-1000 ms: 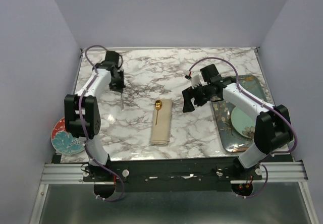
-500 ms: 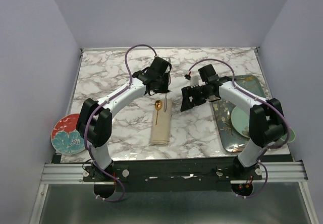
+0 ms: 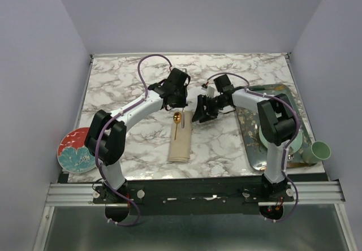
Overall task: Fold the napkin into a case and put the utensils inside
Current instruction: Insert the fork into the folded napkin.
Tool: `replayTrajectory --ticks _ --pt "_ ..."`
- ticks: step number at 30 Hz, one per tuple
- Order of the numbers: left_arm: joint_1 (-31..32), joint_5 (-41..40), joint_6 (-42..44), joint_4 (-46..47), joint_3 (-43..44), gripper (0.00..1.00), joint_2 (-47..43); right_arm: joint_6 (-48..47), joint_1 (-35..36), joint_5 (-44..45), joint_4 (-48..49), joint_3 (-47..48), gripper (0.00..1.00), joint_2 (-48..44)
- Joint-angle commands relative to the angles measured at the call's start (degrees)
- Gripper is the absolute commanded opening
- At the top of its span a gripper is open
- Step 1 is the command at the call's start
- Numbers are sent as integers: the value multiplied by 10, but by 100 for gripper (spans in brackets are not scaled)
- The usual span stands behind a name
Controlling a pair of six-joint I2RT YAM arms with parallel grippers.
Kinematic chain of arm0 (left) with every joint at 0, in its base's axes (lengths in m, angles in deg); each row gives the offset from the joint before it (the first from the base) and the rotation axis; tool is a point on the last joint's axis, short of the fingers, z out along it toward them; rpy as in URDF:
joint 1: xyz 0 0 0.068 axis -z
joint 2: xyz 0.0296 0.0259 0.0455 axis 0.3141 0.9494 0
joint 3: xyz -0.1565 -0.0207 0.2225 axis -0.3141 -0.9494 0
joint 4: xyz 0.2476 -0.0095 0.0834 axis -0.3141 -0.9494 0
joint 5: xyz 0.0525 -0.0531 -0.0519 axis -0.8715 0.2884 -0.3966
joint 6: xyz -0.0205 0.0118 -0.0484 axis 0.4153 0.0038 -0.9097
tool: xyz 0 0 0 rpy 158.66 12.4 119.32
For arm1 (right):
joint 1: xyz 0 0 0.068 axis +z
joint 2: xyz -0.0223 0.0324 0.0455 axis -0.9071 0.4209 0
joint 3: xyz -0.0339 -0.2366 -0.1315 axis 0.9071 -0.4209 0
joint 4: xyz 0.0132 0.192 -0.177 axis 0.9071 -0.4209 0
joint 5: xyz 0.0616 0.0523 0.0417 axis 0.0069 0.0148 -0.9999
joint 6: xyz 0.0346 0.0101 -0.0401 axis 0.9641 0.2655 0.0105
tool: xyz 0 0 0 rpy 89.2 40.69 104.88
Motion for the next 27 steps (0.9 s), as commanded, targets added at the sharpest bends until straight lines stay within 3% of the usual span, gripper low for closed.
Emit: replayTrajectory --ticks 1,17,27 --pt "4 -37 2 18 3 0 -6 69 -6 -33 54 35 65 49" --pt "15 -55 -1 2 29 0 56 120 -13 -40 95 48 61 101" --pt "28 -40 -13 -33 33 0 65 136 -13 -24 99 50 47 116"
